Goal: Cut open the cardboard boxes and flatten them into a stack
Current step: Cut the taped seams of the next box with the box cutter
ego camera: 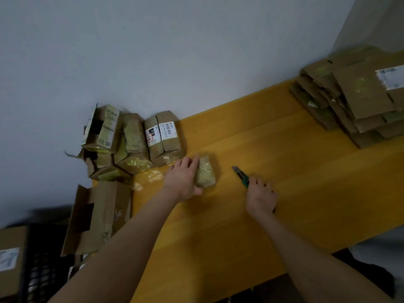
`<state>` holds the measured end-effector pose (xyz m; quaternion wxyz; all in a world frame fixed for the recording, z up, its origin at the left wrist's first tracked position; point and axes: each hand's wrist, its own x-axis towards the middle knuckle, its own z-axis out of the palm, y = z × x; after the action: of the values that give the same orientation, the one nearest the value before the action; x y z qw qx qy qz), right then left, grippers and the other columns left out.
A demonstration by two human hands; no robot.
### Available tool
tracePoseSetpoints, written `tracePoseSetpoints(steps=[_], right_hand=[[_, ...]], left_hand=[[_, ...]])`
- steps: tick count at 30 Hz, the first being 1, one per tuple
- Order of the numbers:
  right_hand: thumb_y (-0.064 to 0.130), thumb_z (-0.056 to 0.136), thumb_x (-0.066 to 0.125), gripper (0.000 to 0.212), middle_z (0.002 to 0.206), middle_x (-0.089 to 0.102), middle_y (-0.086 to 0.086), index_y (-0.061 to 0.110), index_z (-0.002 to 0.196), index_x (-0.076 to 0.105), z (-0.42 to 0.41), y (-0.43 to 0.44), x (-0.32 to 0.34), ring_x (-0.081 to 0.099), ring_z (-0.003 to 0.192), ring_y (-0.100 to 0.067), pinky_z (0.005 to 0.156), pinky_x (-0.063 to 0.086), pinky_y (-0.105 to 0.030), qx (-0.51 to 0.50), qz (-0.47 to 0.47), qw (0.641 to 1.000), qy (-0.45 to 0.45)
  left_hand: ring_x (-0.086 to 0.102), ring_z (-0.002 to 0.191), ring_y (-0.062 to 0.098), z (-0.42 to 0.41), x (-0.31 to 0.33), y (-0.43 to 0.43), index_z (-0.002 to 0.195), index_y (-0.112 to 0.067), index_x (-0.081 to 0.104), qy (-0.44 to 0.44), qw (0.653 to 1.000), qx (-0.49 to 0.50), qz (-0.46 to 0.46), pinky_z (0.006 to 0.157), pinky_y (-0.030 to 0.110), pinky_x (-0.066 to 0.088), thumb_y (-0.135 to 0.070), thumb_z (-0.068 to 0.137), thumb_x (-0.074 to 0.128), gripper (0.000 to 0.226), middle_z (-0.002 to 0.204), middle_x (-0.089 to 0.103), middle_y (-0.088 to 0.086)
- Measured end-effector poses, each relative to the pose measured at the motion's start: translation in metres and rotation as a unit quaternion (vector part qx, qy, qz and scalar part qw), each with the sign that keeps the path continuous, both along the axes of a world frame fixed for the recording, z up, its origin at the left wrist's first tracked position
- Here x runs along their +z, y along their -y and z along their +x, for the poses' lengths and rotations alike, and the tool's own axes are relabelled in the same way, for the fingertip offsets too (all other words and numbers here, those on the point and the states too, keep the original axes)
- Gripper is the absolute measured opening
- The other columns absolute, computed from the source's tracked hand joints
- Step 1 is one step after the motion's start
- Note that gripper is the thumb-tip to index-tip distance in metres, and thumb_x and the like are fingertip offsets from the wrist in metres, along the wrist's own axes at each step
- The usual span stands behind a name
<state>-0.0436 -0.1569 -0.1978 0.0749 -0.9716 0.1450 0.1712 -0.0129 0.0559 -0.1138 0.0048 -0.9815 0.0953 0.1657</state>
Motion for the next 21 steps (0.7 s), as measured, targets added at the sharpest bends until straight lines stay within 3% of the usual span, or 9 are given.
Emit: tracePoseSetpoints(steps=[5,7,10,12,14,16,21], right_hand=[[0.017,0.096,0.052,0.032,0.124,0.056,-0.005,0.015,0.127,0.047,0.0,-0.019,0.004,0.056,0.11,-0.023,0.078,0.048,-0.032,0.009,0.029,0.999,-0.024],[0.023,0.096,0.052,0.023,0.111,0.064,-0.004,0.017,0.118,0.058,0.001,-0.025,0.008,0.063,0.098,-0.022,0.072,0.05,-0.031,-0.018,0.085,0.995,-0.048],[0.032,0.094,0.057,0.027,0.098,0.066,-0.004,0.018,0.117,0.06,0.001,-0.039,0.018,0.065,0.087,-0.023,0.065,0.051,-0.032,-0.014,0.212,0.976,-0.036],[0.031,0.095,0.056,0.035,0.102,0.064,-0.003,0.018,0.127,0.055,-0.003,-0.052,0.03,0.063,0.089,-0.022,0.067,0.05,-0.031,0.002,0.302,0.953,-0.018],[0.033,0.096,0.054,0.047,0.118,0.062,-0.004,0.02,0.14,0.042,-0.008,-0.064,0.043,0.061,0.103,-0.025,0.077,0.051,-0.034,0.0,0.359,0.933,-0.004],[0.035,0.097,0.051,0.052,0.126,0.059,-0.004,0.023,0.145,0.034,-0.016,-0.07,0.055,0.06,0.108,-0.026,0.081,0.052,-0.037,0.014,0.357,0.934,0.0],[0.03,0.097,0.052,0.049,0.111,0.063,-0.002,0.027,0.144,0.038,-0.041,-0.065,0.073,0.062,0.084,-0.017,0.062,0.049,-0.027,0.063,0.315,0.947,0.011]], left_hand=[[0.028,0.137,0.029,-0.016,-0.001,-0.013,0.154,-0.025,0.004,-0.015,1.0,0.025,0.003,0.117,0.043,0.022,-0.052,0.076,0.071,0.106,0.151,0.024,0.005],[0.028,0.137,0.031,-0.021,-0.001,-0.016,0.154,-0.027,0.003,-0.021,0.999,0.041,0.005,0.117,0.045,0.019,-0.048,0.076,0.073,0.107,0.15,0.024,0.006],[0.027,0.138,0.03,-0.025,0.003,-0.027,0.154,-0.029,0.004,-0.038,0.997,0.058,0.017,0.117,0.052,0.018,-0.046,0.076,0.074,0.106,0.15,0.025,0.004],[0.025,0.14,0.028,-0.028,0.006,-0.037,0.153,-0.03,0.005,-0.041,0.997,0.059,0.025,0.115,0.053,0.021,-0.046,0.076,0.074,0.104,0.152,0.025,0.0],[0.022,0.142,0.026,-0.032,0.009,-0.046,0.153,-0.031,0.007,-0.04,0.997,0.067,0.018,0.115,0.05,0.023,-0.045,0.076,0.075,0.103,0.156,0.022,-0.003],[0.02,0.144,0.025,-0.037,0.011,-0.052,0.154,-0.028,0.008,-0.042,0.996,0.075,0.001,0.115,0.049,0.022,-0.041,0.077,0.076,0.103,0.158,0.019,-0.004],[0.018,0.145,0.026,-0.038,0.013,-0.054,0.154,-0.023,0.009,-0.04,0.996,0.08,-0.022,0.116,0.053,0.019,-0.036,0.079,0.075,0.101,0.159,0.017,-0.003]])
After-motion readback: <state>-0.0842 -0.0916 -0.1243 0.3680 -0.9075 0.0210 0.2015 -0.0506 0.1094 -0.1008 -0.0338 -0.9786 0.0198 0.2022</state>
